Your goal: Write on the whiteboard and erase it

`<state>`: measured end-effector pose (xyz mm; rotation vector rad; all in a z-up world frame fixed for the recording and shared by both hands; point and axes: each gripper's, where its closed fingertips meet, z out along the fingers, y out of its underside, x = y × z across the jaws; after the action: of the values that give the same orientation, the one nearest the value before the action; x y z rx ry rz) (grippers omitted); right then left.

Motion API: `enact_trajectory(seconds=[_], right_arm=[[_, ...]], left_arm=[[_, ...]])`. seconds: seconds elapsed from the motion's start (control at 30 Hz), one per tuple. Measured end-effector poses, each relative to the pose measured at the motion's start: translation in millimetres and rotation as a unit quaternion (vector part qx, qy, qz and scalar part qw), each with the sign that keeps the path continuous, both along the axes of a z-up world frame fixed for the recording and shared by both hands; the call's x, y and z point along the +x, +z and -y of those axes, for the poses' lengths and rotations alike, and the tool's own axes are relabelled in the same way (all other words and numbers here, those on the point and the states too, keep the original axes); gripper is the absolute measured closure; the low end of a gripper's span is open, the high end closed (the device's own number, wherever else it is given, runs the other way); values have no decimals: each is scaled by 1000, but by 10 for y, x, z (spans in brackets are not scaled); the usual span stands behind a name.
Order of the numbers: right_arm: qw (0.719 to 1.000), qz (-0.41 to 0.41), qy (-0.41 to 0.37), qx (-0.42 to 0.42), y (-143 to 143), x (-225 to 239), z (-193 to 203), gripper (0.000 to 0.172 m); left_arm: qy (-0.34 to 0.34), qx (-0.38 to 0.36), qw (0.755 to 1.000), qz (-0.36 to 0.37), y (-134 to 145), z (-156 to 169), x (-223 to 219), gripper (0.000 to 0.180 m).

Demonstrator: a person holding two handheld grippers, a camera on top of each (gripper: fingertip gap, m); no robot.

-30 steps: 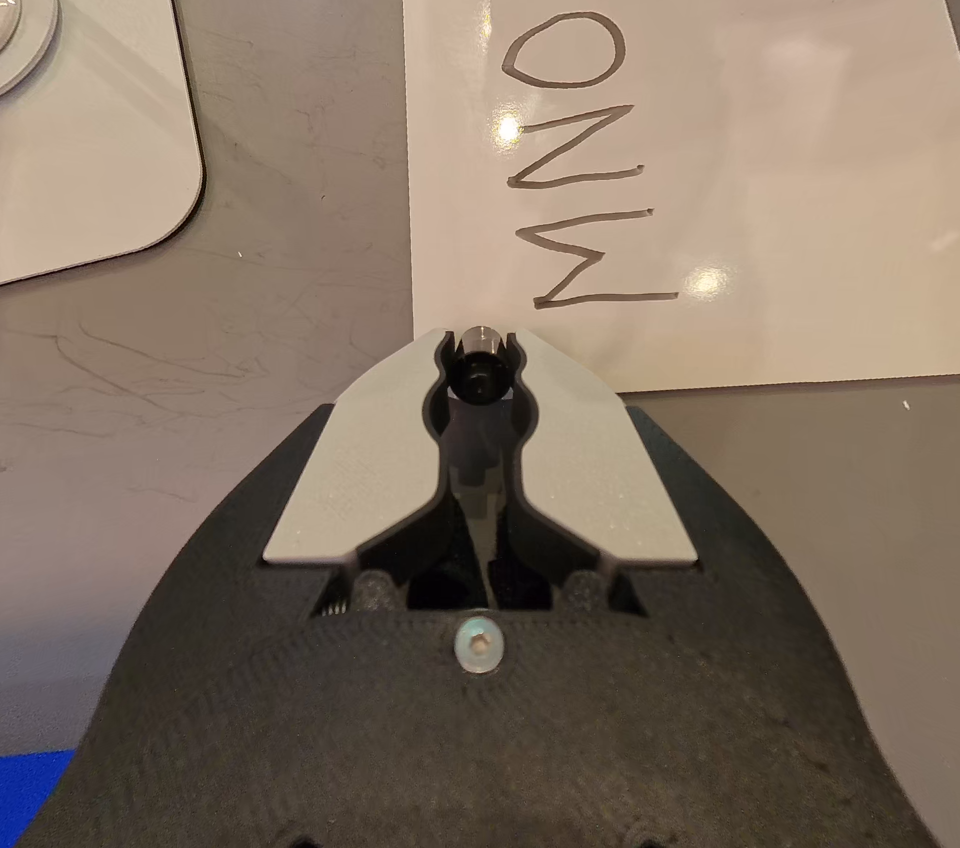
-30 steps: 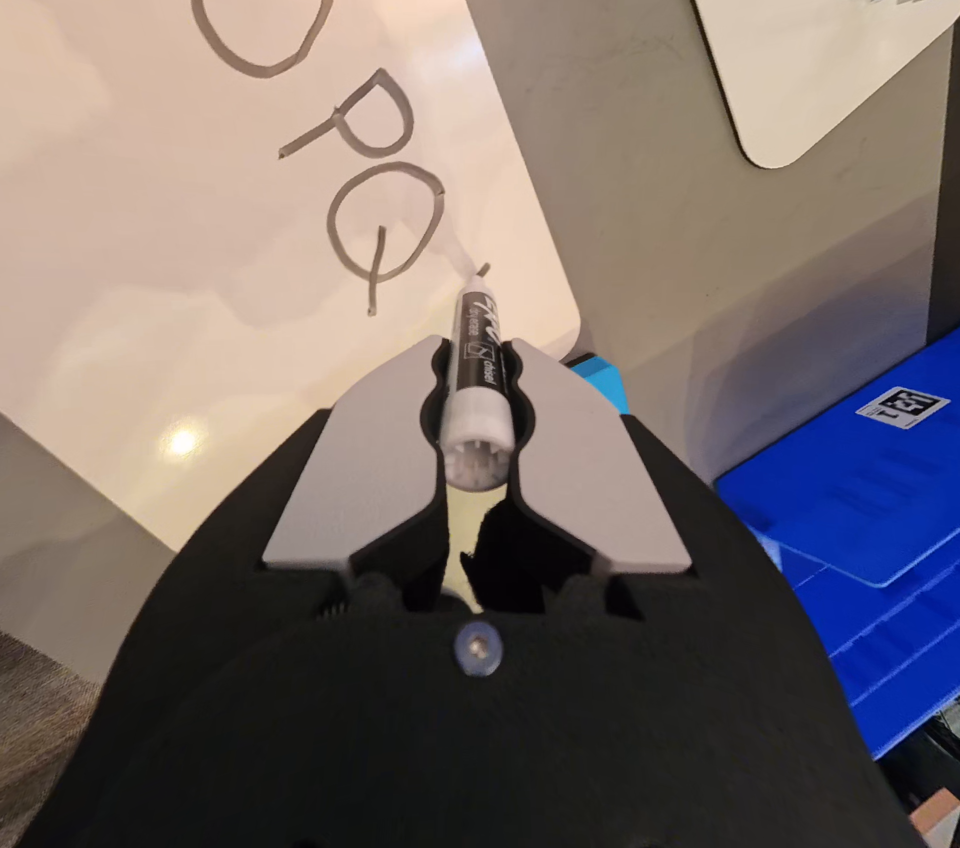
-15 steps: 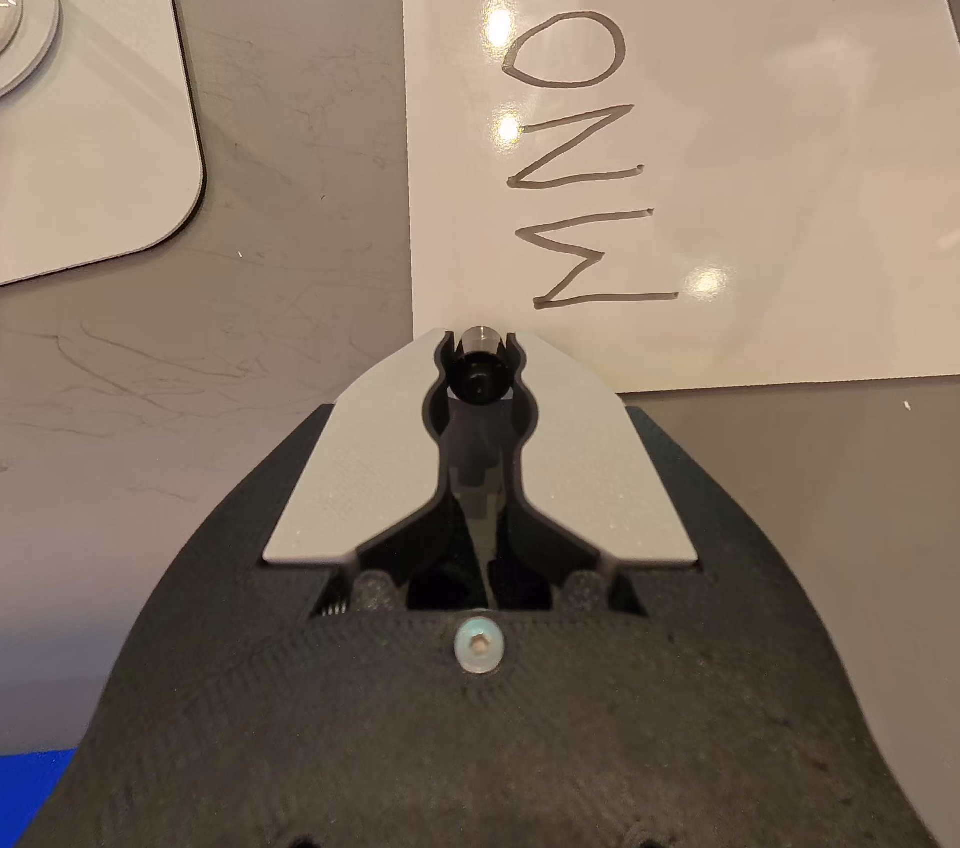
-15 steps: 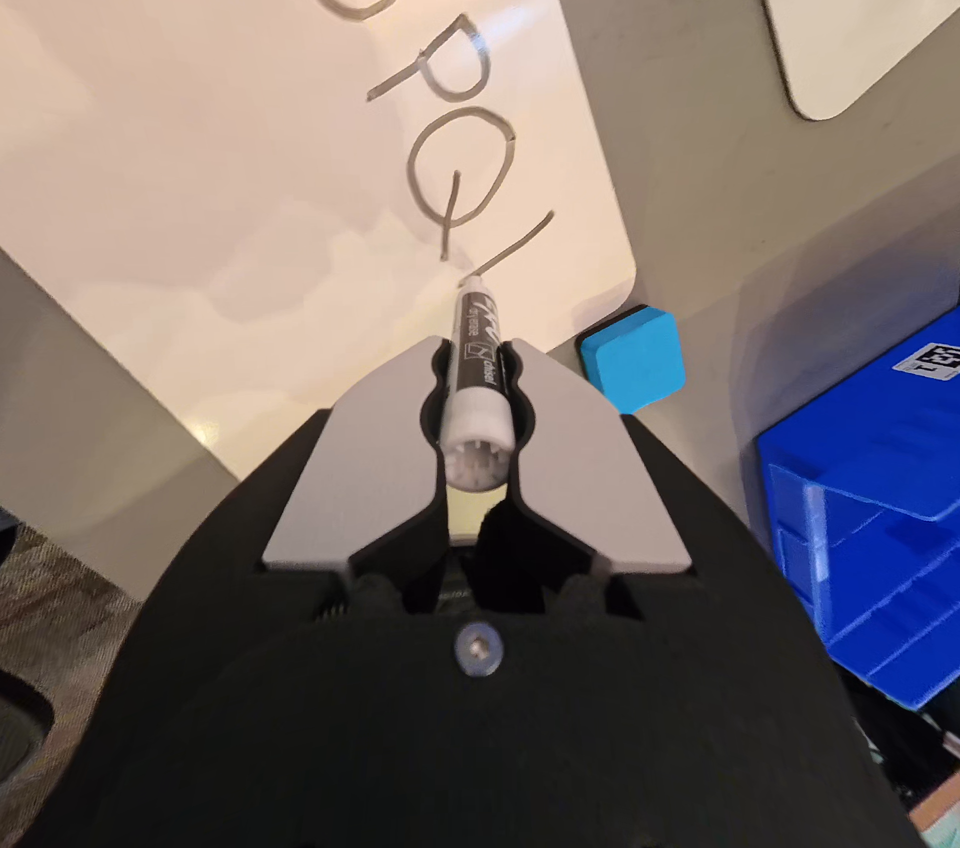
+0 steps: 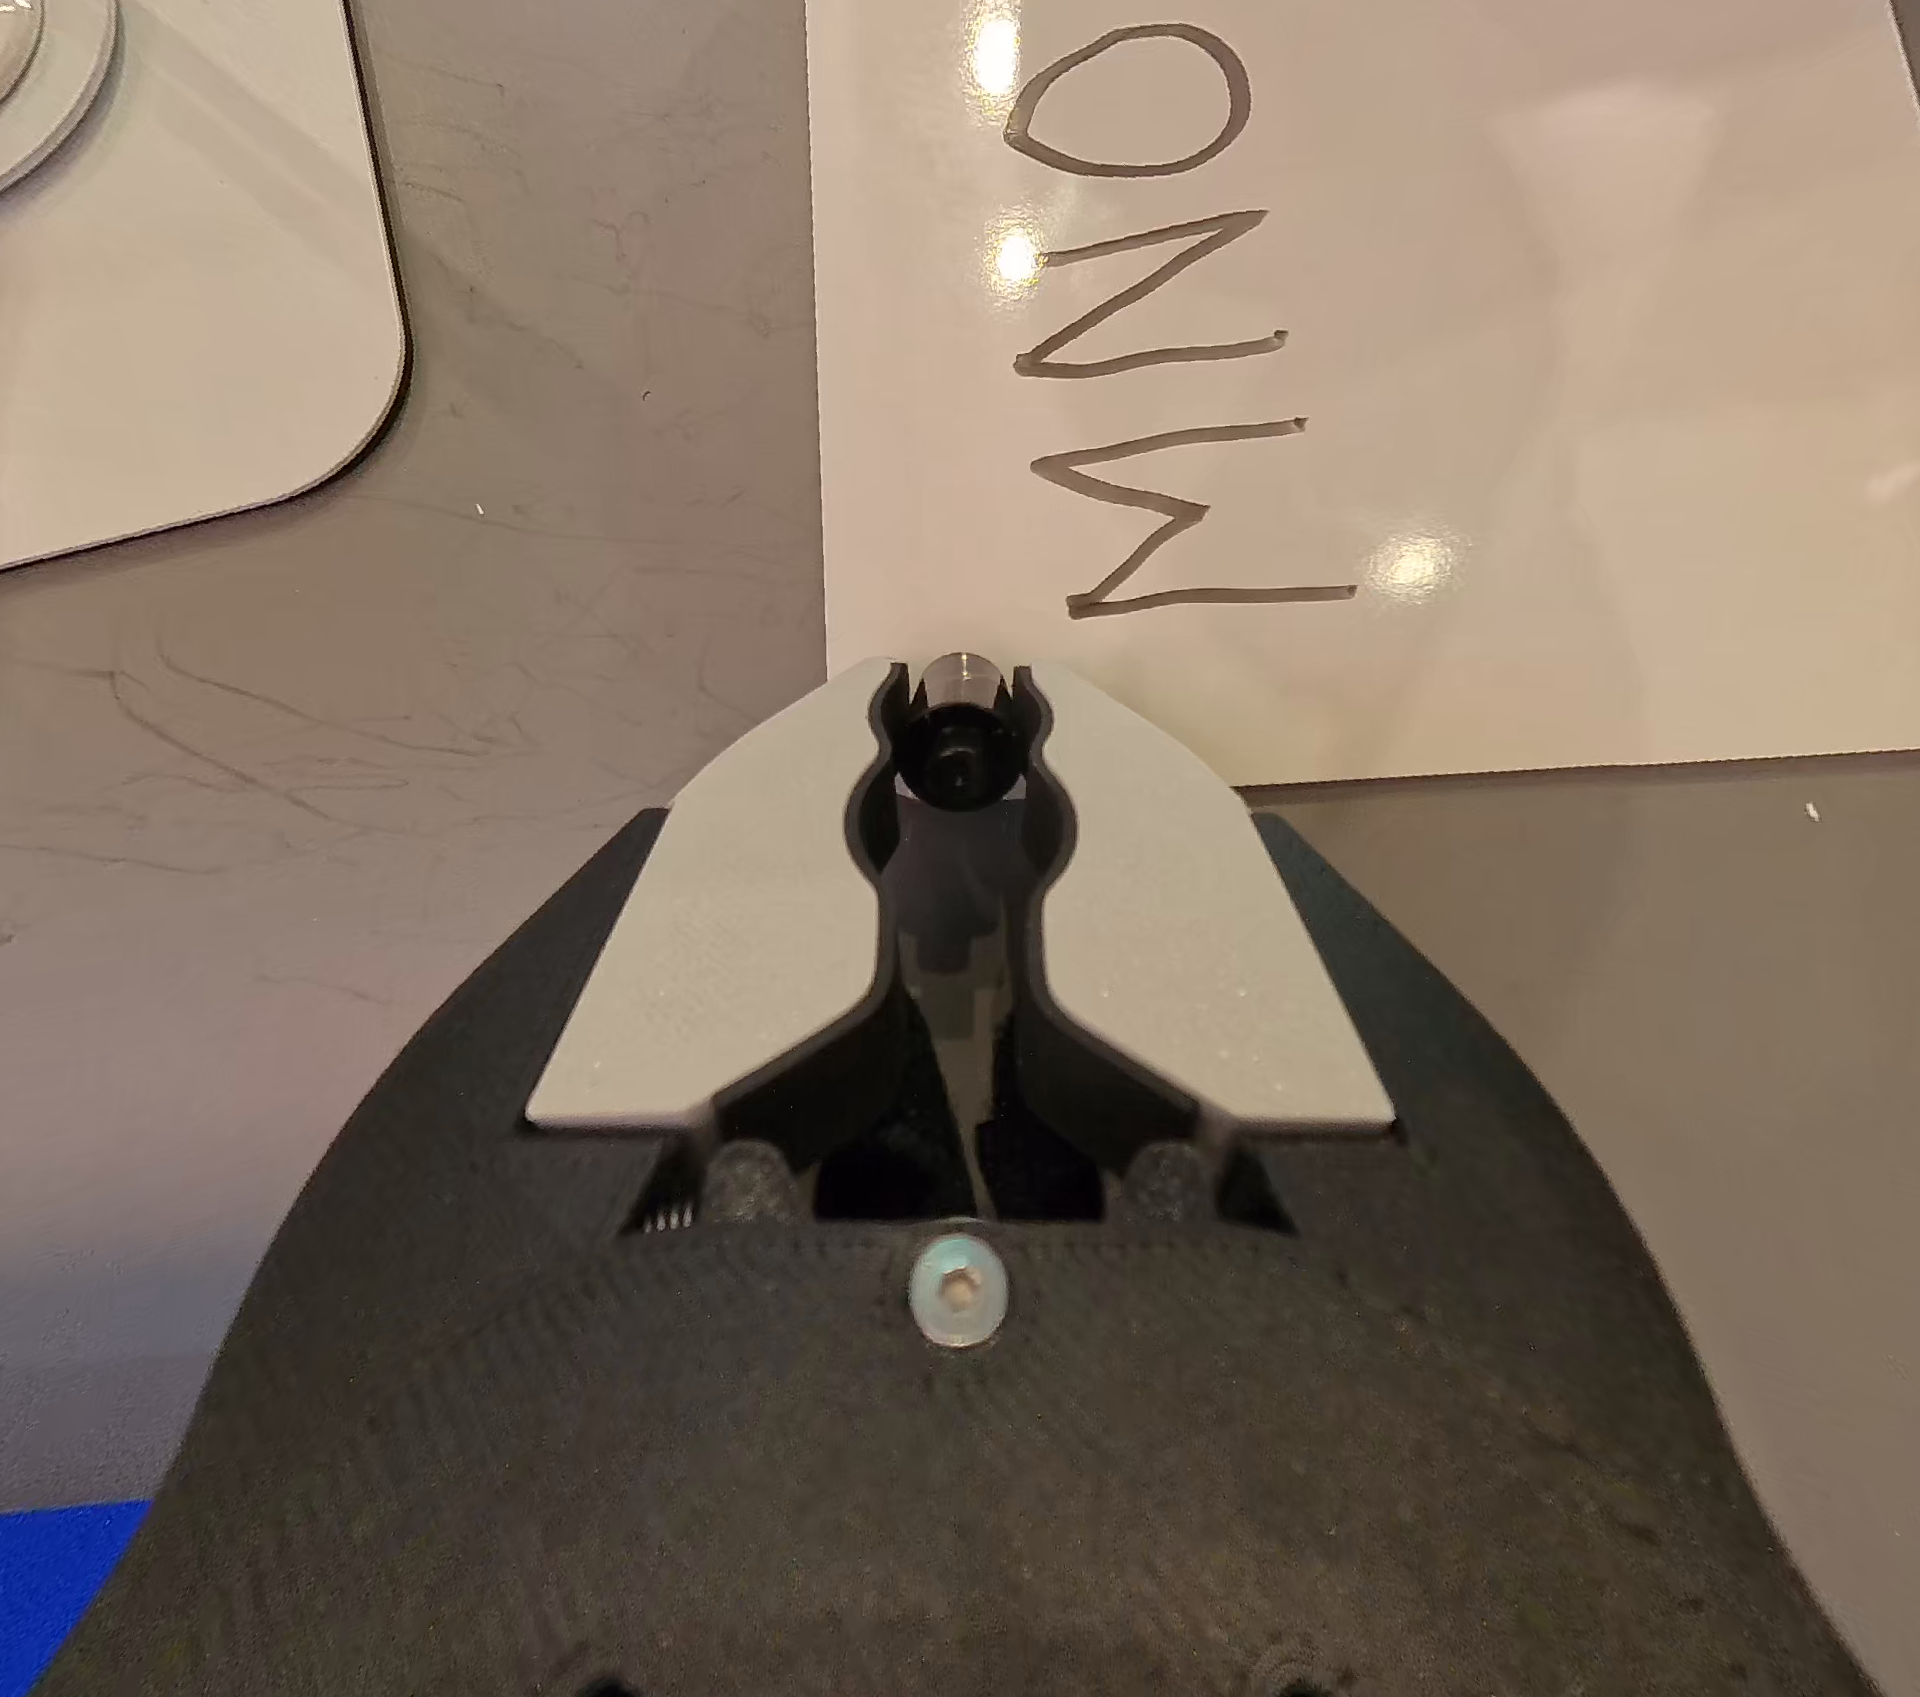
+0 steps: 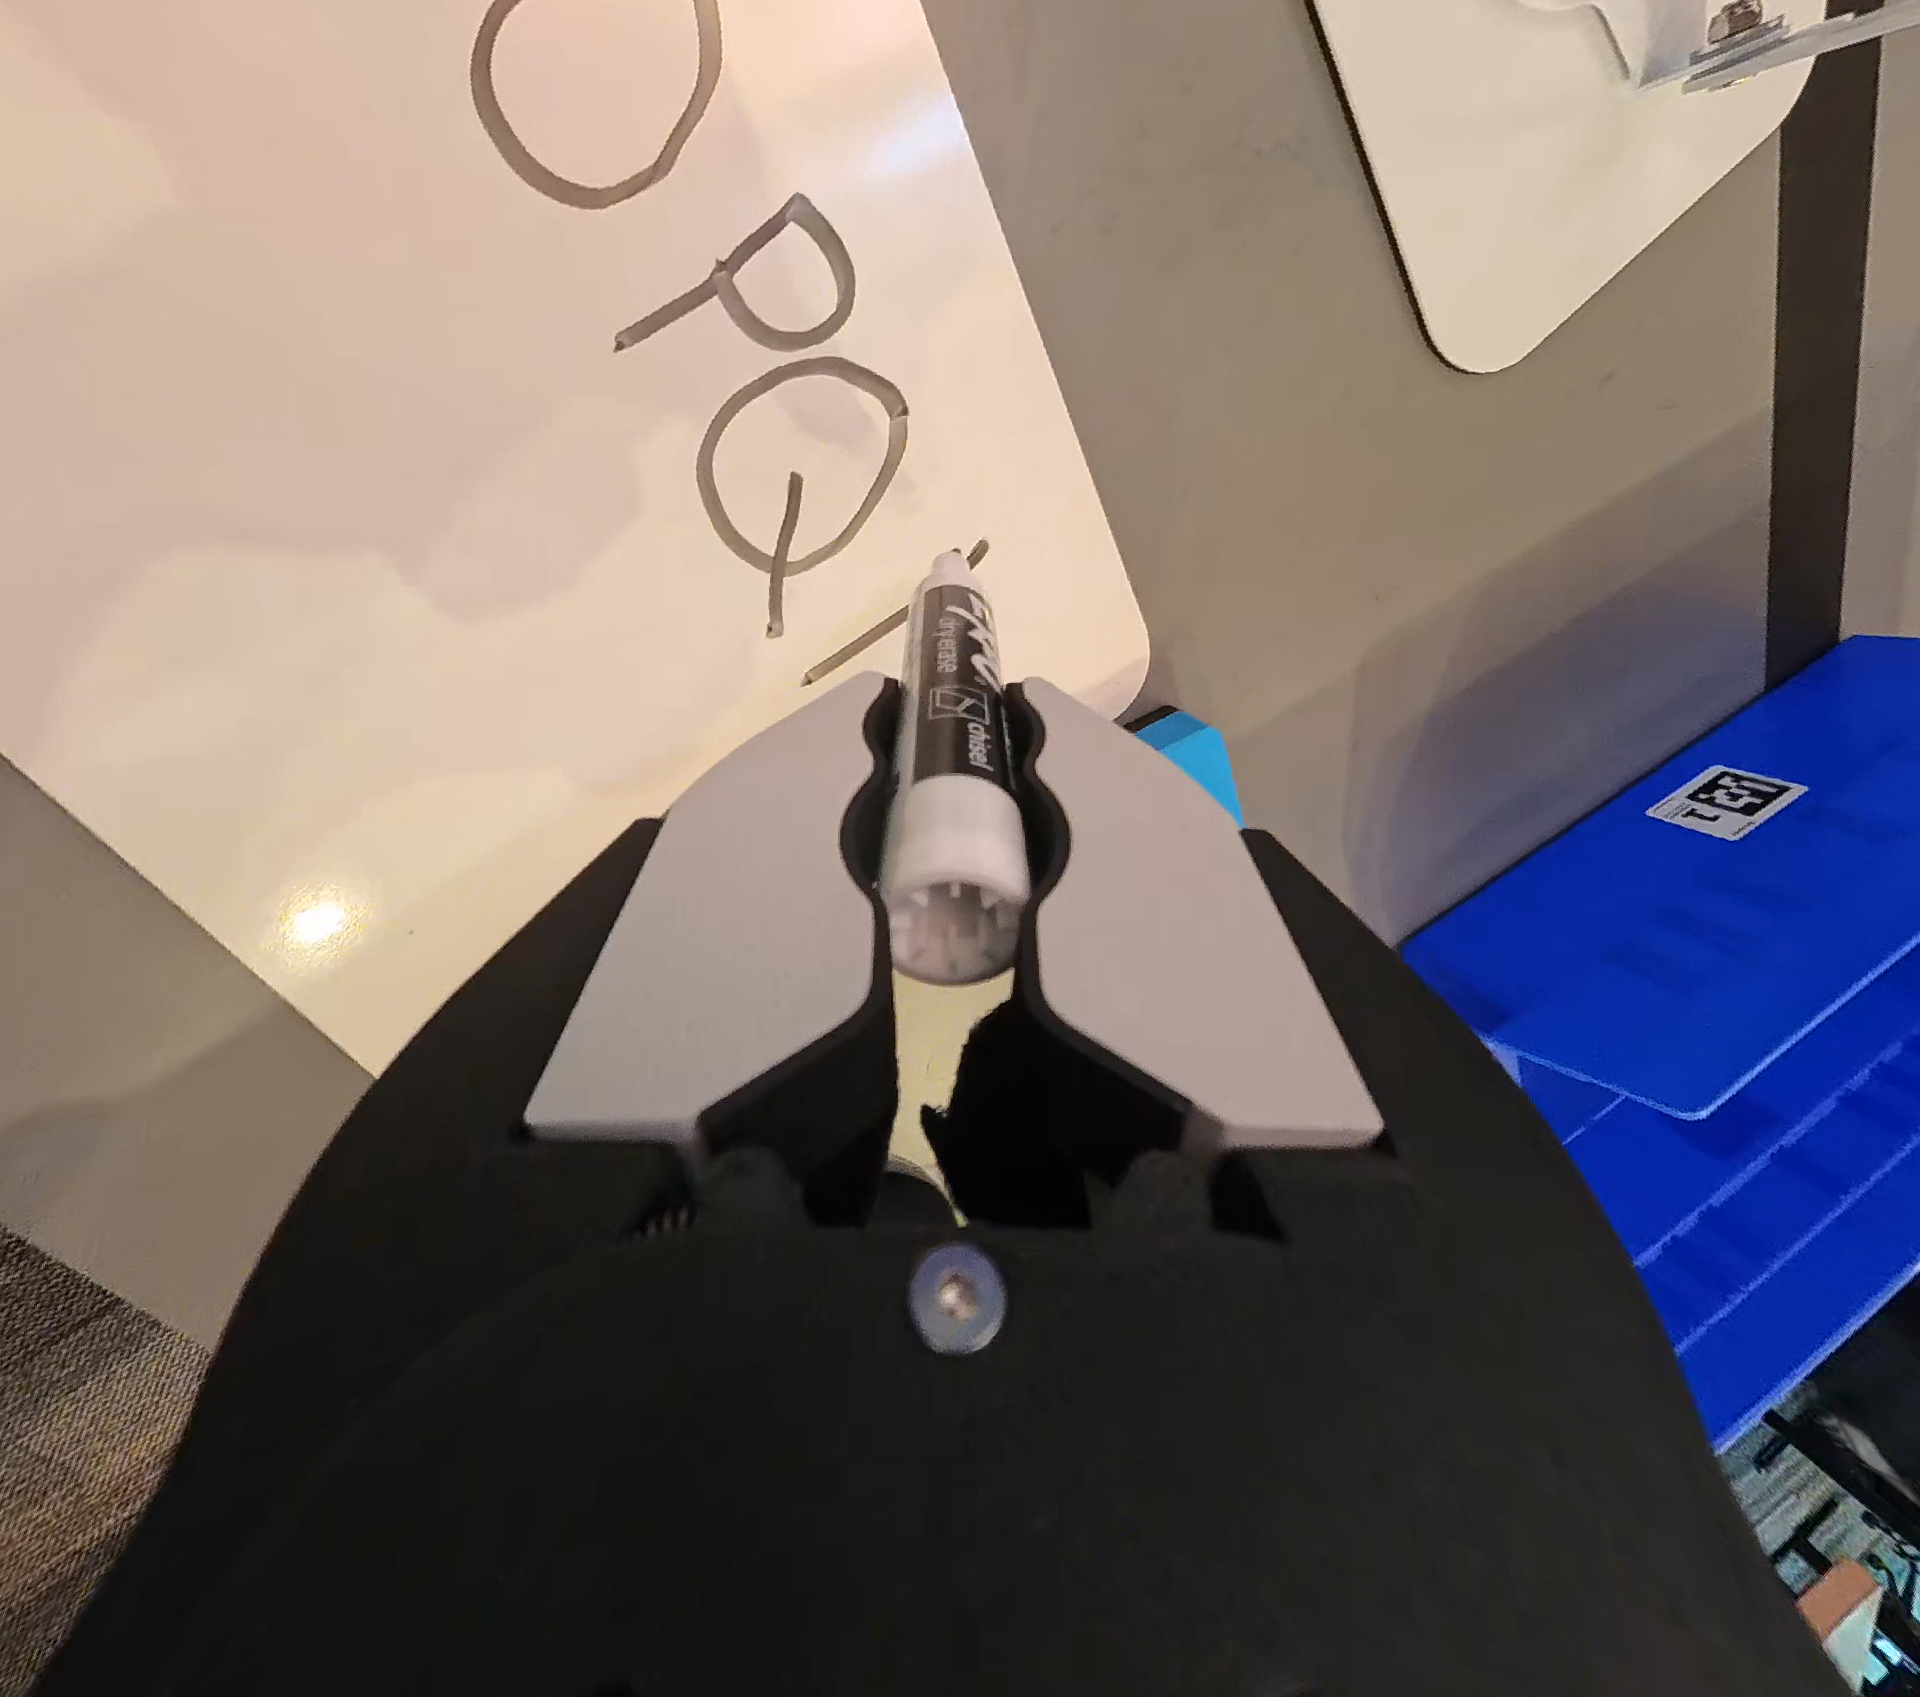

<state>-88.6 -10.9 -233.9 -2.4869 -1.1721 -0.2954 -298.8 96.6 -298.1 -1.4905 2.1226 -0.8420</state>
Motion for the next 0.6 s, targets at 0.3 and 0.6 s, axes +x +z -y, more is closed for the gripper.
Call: enact_trajectory(seconds=[0.3, 0.6], right_arm=[[1000, 0, -1, 1, -17, 23, -38, 151], [1000, -2, -1, -1, -55, 31, -62, 151]], left_arm=[[0, 0, 1000, 0, 0, 1, 0, 161], [0, 0, 1000, 0, 0, 3, 0, 161]])
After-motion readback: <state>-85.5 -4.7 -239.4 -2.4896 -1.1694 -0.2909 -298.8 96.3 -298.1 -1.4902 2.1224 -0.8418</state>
